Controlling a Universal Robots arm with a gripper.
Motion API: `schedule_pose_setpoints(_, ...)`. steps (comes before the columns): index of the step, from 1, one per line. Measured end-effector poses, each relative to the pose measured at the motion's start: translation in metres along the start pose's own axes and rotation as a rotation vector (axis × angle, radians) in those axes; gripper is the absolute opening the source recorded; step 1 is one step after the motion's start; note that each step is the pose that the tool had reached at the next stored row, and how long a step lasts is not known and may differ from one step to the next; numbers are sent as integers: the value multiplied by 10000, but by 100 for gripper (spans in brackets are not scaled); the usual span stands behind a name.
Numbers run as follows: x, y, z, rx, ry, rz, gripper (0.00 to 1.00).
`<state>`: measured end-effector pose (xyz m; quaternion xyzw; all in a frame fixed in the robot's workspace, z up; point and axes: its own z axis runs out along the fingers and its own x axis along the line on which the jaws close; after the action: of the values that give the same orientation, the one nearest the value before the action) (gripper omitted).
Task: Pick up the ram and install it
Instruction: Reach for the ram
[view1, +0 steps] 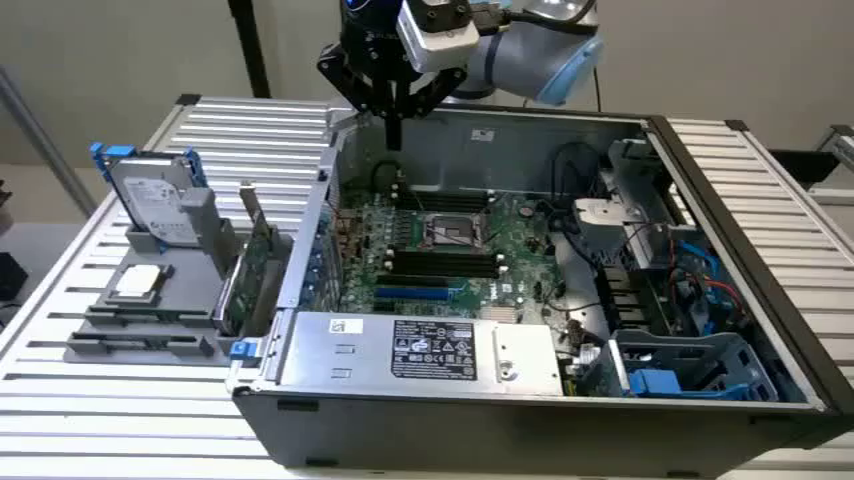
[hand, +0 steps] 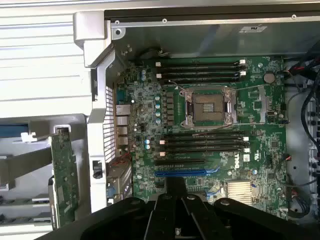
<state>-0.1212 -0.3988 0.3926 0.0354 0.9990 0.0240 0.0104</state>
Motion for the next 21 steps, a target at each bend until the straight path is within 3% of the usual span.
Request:
schedule_pose_setpoints(14,14,-8,-2,3,1,1,0)
schedule_pose_setpoints(21,230,-85,-6,0,0,1,0)
